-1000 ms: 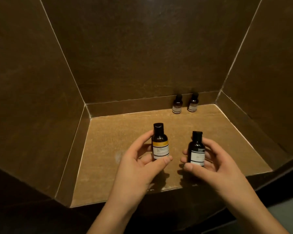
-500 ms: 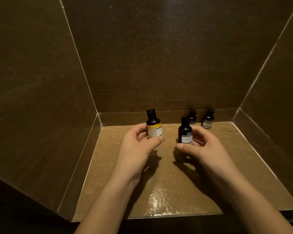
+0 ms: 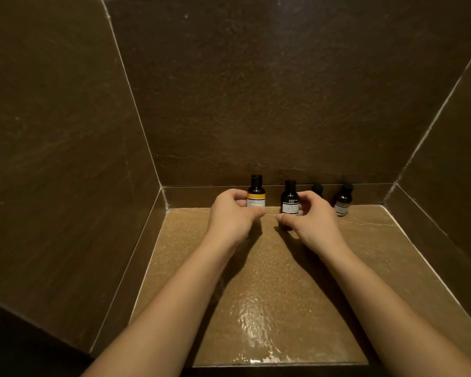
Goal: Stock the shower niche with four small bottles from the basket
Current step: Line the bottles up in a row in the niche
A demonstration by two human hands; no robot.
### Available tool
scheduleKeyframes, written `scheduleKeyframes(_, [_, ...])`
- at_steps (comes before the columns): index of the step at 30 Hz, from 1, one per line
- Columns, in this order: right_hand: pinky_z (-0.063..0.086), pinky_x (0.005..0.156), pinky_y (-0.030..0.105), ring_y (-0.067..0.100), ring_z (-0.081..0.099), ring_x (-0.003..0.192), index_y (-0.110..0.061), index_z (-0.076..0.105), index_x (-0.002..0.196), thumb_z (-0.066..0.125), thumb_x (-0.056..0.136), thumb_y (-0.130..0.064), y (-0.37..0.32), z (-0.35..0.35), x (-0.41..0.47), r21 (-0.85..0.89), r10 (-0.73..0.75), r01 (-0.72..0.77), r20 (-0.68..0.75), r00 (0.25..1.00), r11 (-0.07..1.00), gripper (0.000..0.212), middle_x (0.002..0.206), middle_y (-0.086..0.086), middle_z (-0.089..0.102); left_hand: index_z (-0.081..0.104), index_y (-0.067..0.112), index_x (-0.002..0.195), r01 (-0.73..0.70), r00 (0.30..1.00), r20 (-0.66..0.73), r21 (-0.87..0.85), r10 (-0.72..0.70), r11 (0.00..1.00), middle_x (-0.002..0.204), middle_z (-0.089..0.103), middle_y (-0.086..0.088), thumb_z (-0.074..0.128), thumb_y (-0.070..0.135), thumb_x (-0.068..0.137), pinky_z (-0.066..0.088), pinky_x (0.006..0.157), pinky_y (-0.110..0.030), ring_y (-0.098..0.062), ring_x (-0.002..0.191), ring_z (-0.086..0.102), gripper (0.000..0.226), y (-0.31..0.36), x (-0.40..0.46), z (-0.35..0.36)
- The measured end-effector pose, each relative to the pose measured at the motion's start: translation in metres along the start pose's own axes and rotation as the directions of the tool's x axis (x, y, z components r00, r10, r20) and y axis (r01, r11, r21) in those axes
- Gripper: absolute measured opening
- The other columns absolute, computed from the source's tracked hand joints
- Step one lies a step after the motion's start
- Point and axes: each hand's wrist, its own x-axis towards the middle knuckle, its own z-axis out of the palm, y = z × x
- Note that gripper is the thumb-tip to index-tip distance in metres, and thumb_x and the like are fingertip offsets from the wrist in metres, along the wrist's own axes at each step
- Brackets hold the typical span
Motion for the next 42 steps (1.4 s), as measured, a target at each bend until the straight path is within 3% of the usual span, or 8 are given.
scheduleKeyframes(3, [0.052, 0.094, 0.036, 0.015, 0.061, 0.11, -0.024, 0.051, 0.136, 0.081, 0.077, -0.033, 0.005, 0.001, 0.004, -0.244, -0.024, 0.013, -0.044, 0.999, 0.97, 0.067, 0.127, -0.001, 0.065, 0.062, 0.021, 0.109, 0.041, 0.998, -0.051, 0.115, -0.036, 0.993, 0.106, 0.071, -0.001, 0.08, 0.015, 0.079, 0.055, 0.094, -0.043, -0.018, 0.1, 0.068, 0.036, -0.004, 0.012, 0.01])
scheduleKeyframes(6, [0.048, 0.102, 0.045, 0.02, 0.06, 0.121, -0.028, 0.051, 0.138, 0.078, 0.077, -0.046, 0.011, 0.006, 0.004, -0.445, -0.078, 0.03, -0.089, 0.993, 0.895, 0.069, 0.129, -0.003, 0.066, 0.062, 0.022, 0.112, 0.07, 0.992, -0.121, 0.243, -0.042, 0.967, 0.109, 0.068, -0.001, 0.081, 0.02, 0.078, 0.056, 0.091, -0.042, -0.02, 0.101, 0.065, 0.039, -0.012, 0.021, 0.02])
scheduleKeyframes(13, [0.049, 0.102, 0.046, 0.017, 0.058, 0.12, -0.029, 0.051, 0.135, 0.08, 0.075, -0.042, 0.02, 0.015, 0.006, -0.355, -0.048, 0.013, -0.09, 0.995, 0.935, 0.068, 0.128, -0.005, 0.062, 0.061, 0.033, 0.102, 0.07, 0.978, -0.208, 0.329, 0.0, 0.942, 0.102, 0.069, 0.005, 0.08, 0.03, 0.074, 0.056, 0.088, -0.043, -0.019, 0.102, 0.064, 0.034, -0.021, 0.027, 0.033])
scheduleKeyframes(18, [0.049, 0.101, 0.045, 0.015, 0.058, 0.117, -0.03, 0.053, 0.13, 0.081, 0.073, -0.043, 0.023, 0.017, 0.005, -0.327, -0.048, 0.015, -0.095, 0.994, 0.945, 0.065, 0.126, -0.007, 0.061, 0.066, 0.023, 0.115, 0.014, 0.969, -0.226, 0.444, 0.097, 0.896, 0.118, 0.06, 0.001, 0.079, 0.033, 0.079, 0.052, 0.098, -0.044, -0.022, 0.117, 0.055, 0.04, -0.023, 0.026, 0.036])
scheduleKeyframes(24, [0.049, 0.102, 0.044, 0.014, 0.058, 0.119, -0.03, 0.053, 0.131, 0.08, 0.072, -0.047, 0.024, 0.013, 0.006, -0.333, -0.054, 0.031, -0.062, 0.997, 0.942, 0.067, 0.128, -0.008, 0.06, 0.063, 0.024, 0.121, 0.014, 0.976, -0.194, 0.497, 0.096, 0.868, 0.119, 0.067, 0.0, 0.072, 0.035, 0.085, 0.043, 0.104, -0.042, -0.024, 0.127, 0.046, 0.038, -0.021, 0.023, 0.036])
scheduleKeyframes(30, [0.055, 0.093, 0.037, 0.011, 0.06, 0.112, -0.03, 0.054, 0.124, 0.082, 0.072, -0.042, 0.032, 0.005, 0.008, -0.267, -0.054, 0.032, -0.073, 0.996, 0.963, 0.06, 0.122, -0.009, 0.061, 0.064, 0.024, 0.123, 0.01, 0.968, -0.2, 0.638, 0.153, 0.77, 0.125, 0.06, -0.001, 0.074, 0.045, 0.081, 0.039, 0.105, -0.042, -0.026, 0.125, 0.045, 0.048, -0.019, 0.021, 0.032])
scheduleKeyframes(35, [0.056, 0.086, 0.031, 0.005, 0.057, 0.098, -0.031, 0.057, 0.113, 0.08, 0.074, -0.041, 0.04, 0.004, 0.008, -0.262, -0.082, 0.06, -0.072, 0.994, 0.963, 0.046, 0.108, -0.014, 0.054, 0.066, 0.023, 0.119, 0.017, 0.968, -0.202, 0.648, 0.151, 0.761, 0.126, 0.055, -0.002, 0.077, 0.049, 0.077, 0.041, 0.106, -0.042, -0.027, 0.125, 0.045, 0.05, -0.025, 0.022, 0.032])
scheduleKeyframes(42, [0.056, 0.086, 0.032, 0.007, 0.061, 0.099, -0.028, 0.06, 0.124, 0.075, 0.079, -0.047, 0.038, 0.008, 0.013, -0.325, -0.133, 0.098, -0.086, 0.987, 0.941, 0.052, 0.109, -0.011, 0.063, 0.067, 0.023, 0.116, 0.015, 0.948, -0.263, 0.592, 0.176, 0.805, 0.124, 0.054, 0.0, 0.077, 0.046, 0.078, 0.047, 0.102, -0.042, -0.023, 0.119, 0.05, 0.046, -0.028, 0.027, 0.035])
